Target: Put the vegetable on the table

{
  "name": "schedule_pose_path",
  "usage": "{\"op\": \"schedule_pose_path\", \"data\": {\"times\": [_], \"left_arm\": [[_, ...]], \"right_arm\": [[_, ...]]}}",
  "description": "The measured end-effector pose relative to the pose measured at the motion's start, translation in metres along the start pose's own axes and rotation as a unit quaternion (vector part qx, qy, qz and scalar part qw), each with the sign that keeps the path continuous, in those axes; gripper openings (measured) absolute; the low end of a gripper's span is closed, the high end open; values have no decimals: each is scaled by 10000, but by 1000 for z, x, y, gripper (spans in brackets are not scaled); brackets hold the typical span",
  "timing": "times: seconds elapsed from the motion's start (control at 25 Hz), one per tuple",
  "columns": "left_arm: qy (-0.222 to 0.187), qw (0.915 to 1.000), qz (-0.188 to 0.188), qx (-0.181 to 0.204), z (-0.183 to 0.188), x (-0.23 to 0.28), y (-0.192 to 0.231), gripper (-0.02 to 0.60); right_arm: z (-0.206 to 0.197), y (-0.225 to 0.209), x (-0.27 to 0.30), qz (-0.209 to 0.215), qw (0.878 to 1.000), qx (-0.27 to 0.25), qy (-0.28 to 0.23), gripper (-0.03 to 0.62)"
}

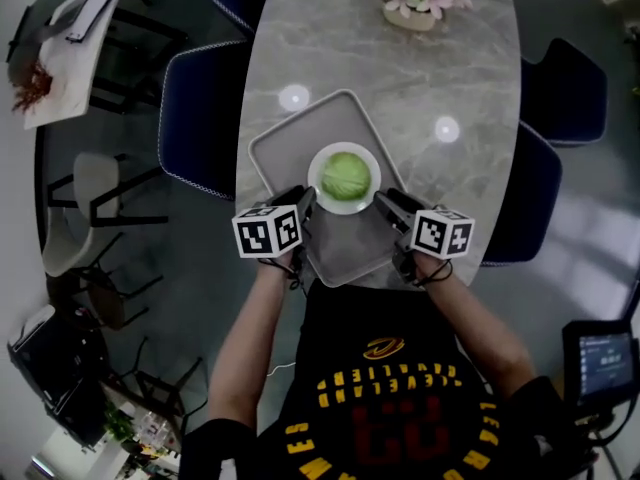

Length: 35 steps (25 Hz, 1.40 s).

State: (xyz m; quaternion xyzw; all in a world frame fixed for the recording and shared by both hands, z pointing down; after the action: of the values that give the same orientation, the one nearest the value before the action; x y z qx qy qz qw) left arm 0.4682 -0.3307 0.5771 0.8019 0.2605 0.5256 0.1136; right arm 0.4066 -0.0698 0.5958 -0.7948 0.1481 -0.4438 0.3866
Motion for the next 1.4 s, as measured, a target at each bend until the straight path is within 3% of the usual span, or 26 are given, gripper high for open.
{"op": "schedule_pose_path", "data": {"times": [0.24, 0.56, 0.6, 0.72, 1.4], "left_arm": [[338, 9990, -196, -214, 1, 20, 6, 101], [457, 9981, -312, -277, 1, 27, 7, 101], [472, 9980, -323, -272, 1, 26, 7, 101], [488, 9977, -346, -316, 1, 22, 8, 100], [685, 9943, -568, -591, 2, 23, 11, 64]], "right_arm": [[5, -4, 11, -58, 9997, 214, 77, 179], [7, -5, 20, -70, 9992, 325, 227, 171], [7, -5, 19, -153, 9991, 336, 225, 90], [5, -6, 17, -256, 9986, 388, 245, 28], [0, -2, 16, -94, 9995, 158, 260, 29]]}}
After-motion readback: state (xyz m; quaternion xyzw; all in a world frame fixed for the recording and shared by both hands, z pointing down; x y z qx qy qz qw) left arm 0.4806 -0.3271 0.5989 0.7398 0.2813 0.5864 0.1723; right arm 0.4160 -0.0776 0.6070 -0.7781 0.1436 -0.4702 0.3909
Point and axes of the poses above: the fingertips, and each gripper's own axes: x forward along the fingers, y to its left, z out of its top, the point moved 9 cm from there along -x, backward along the fingers, and after that the axes turned 4 degrees about x, right-handed, at the moved point
